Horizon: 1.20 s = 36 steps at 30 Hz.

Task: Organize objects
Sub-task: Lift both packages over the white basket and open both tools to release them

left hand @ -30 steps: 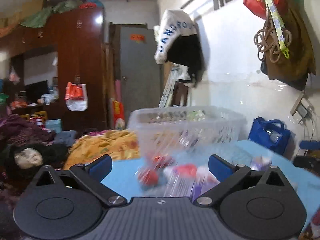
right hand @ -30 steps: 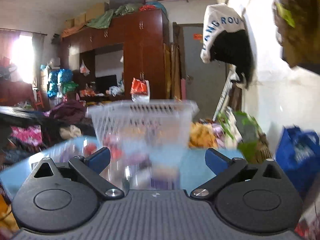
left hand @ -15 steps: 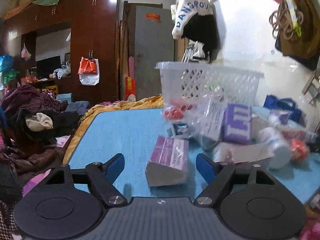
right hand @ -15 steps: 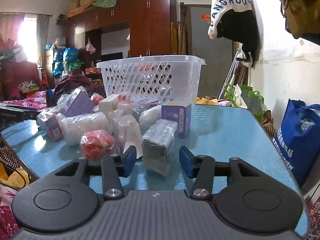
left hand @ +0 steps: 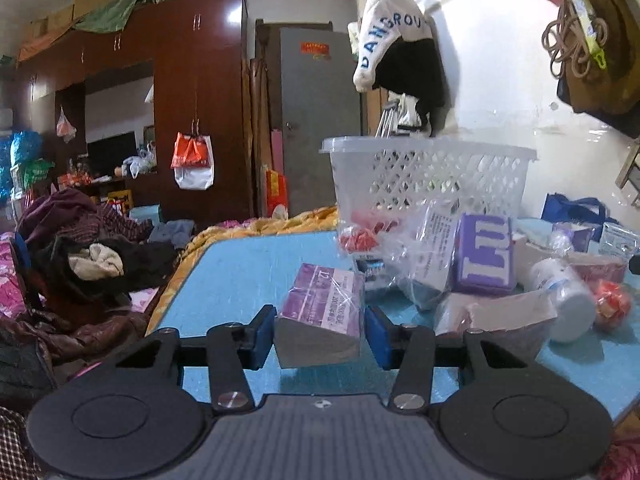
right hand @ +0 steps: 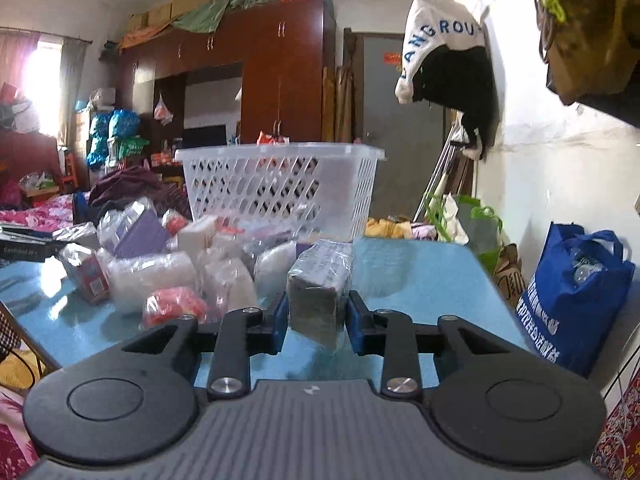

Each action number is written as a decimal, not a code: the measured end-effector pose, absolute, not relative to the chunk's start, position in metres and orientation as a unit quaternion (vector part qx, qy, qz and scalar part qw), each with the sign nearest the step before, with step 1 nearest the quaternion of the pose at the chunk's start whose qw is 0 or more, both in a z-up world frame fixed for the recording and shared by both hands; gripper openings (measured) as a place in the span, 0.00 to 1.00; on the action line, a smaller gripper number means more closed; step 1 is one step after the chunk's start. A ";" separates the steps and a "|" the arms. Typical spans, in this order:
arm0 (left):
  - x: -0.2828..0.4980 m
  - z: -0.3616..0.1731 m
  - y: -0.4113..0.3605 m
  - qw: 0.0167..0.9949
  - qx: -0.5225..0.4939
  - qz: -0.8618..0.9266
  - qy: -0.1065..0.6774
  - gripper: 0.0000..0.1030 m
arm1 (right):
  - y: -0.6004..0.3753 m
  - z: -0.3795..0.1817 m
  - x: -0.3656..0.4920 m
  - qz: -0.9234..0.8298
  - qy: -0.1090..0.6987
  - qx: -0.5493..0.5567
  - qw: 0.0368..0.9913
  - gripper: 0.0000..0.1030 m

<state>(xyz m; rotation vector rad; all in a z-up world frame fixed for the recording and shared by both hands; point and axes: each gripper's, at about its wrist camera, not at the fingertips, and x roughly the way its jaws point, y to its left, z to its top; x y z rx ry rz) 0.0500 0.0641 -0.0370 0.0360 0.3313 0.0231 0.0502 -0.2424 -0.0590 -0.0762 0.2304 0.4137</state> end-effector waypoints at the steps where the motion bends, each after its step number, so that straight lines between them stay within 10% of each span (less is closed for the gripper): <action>1: 0.048 -0.036 0.063 0.987 0.019 0.010 0.160 0.50 | -0.243 -0.057 0.049 0.204 0.110 -0.037 0.972 0.33; 36: 0.065 0.034 0.036 0.995 -0.016 -0.050 0.089 0.50 | -0.221 0.006 0.077 0.262 0.051 -0.021 0.964 0.32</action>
